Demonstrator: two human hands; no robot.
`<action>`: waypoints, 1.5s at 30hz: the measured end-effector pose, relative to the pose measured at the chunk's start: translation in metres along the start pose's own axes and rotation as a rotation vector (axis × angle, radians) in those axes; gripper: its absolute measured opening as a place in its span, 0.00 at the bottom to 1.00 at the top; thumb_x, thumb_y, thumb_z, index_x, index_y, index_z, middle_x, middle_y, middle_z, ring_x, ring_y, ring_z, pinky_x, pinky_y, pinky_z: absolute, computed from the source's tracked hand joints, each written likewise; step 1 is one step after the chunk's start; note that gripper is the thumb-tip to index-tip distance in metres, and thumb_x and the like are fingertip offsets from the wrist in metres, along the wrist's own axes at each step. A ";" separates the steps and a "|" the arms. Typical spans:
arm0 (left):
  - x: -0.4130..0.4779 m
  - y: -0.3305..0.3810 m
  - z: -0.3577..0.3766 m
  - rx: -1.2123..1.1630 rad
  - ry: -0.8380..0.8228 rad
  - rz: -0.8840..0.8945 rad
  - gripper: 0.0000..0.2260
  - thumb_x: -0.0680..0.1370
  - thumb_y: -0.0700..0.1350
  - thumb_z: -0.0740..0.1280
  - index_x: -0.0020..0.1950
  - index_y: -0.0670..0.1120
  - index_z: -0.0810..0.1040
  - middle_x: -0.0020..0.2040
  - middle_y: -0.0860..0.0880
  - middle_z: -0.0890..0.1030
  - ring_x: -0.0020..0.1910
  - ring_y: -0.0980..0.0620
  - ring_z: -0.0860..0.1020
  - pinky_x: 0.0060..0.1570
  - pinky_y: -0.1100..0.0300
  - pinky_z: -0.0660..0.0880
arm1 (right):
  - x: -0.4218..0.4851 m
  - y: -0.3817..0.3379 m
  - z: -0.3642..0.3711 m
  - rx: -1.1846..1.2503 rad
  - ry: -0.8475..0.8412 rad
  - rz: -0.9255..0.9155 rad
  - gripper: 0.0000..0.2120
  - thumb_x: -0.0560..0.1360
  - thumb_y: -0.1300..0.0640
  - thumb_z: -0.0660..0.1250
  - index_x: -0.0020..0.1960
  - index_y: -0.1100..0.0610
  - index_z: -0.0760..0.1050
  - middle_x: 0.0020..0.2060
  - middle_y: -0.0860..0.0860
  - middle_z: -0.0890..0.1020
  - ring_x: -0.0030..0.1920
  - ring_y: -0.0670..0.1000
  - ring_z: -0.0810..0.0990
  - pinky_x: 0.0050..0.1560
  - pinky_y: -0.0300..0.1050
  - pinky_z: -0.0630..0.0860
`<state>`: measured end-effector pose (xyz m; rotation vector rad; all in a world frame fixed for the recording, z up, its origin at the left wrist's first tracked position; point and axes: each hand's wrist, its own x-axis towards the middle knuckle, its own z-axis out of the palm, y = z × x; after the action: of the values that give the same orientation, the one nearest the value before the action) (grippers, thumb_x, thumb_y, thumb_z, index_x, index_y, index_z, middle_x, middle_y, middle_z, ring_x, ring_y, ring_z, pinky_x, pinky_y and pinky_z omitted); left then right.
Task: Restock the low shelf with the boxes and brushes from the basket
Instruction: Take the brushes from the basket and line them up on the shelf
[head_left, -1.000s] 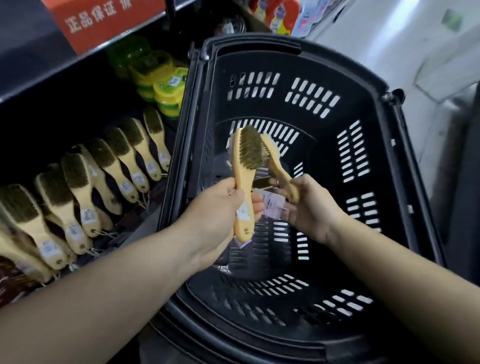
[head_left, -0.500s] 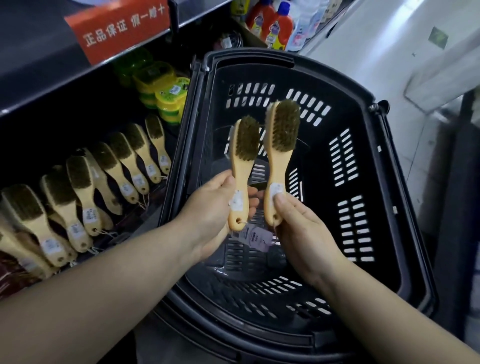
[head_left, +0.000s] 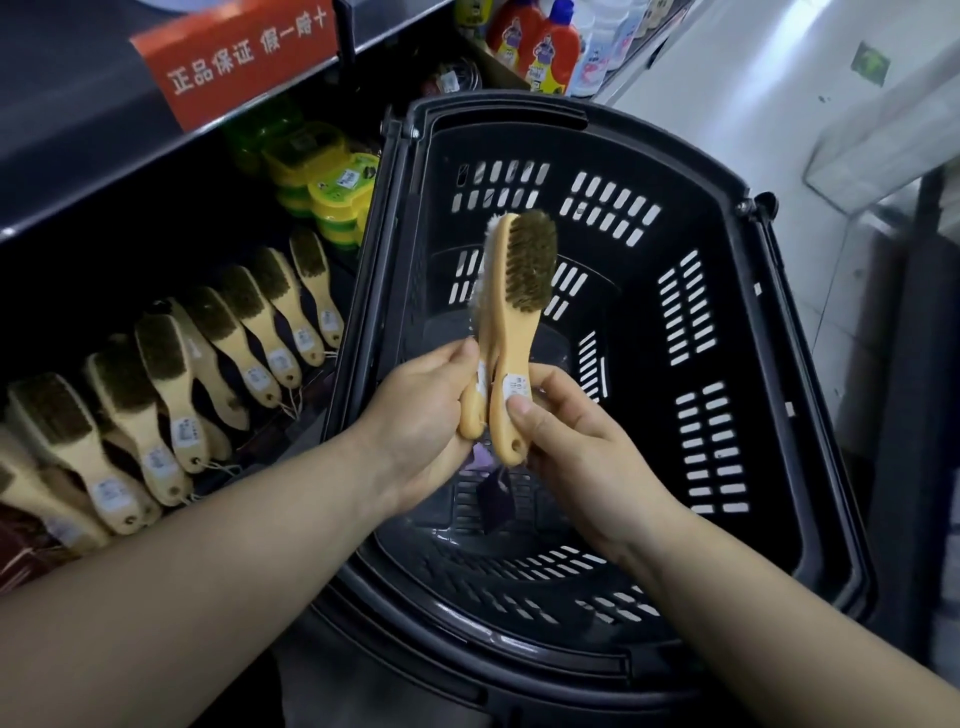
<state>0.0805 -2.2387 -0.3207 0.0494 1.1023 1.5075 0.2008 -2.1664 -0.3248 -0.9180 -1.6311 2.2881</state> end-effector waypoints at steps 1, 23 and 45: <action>-0.001 0.001 -0.001 0.008 -0.006 0.004 0.17 0.83 0.45 0.52 0.60 0.37 0.75 0.53 0.35 0.80 0.53 0.40 0.79 0.51 0.48 0.78 | 0.000 0.001 0.002 0.002 -0.016 -0.004 0.11 0.77 0.56 0.62 0.58 0.57 0.73 0.37 0.50 0.80 0.36 0.45 0.78 0.40 0.36 0.75; 0.003 -0.003 0.001 0.111 0.107 0.093 0.15 0.83 0.47 0.50 0.52 0.53 0.77 0.51 0.47 0.84 0.51 0.44 0.80 0.57 0.41 0.72 | 0.014 -0.003 0.005 -0.024 0.148 -0.043 0.11 0.67 0.54 0.71 0.46 0.59 0.78 0.39 0.54 0.85 0.34 0.51 0.82 0.41 0.47 0.80; 0.009 -0.010 -0.010 0.356 0.216 0.090 0.10 0.77 0.37 0.66 0.56 0.48 0.76 0.47 0.49 0.84 0.45 0.52 0.83 0.42 0.53 0.81 | 0.215 0.089 -0.065 -0.585 0.416 0.459 0.21 0.81 0.56 0.56 0.70 0.65 0.60 0.62 0.58 0.72 0.62 0.57 0.72 0.60 0.49 0.70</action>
<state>0.0795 -2.2391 -0.3377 0.1877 1.5526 1.4023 0.0856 -2.0450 -0.4991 -1.9188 -2.0691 1.6526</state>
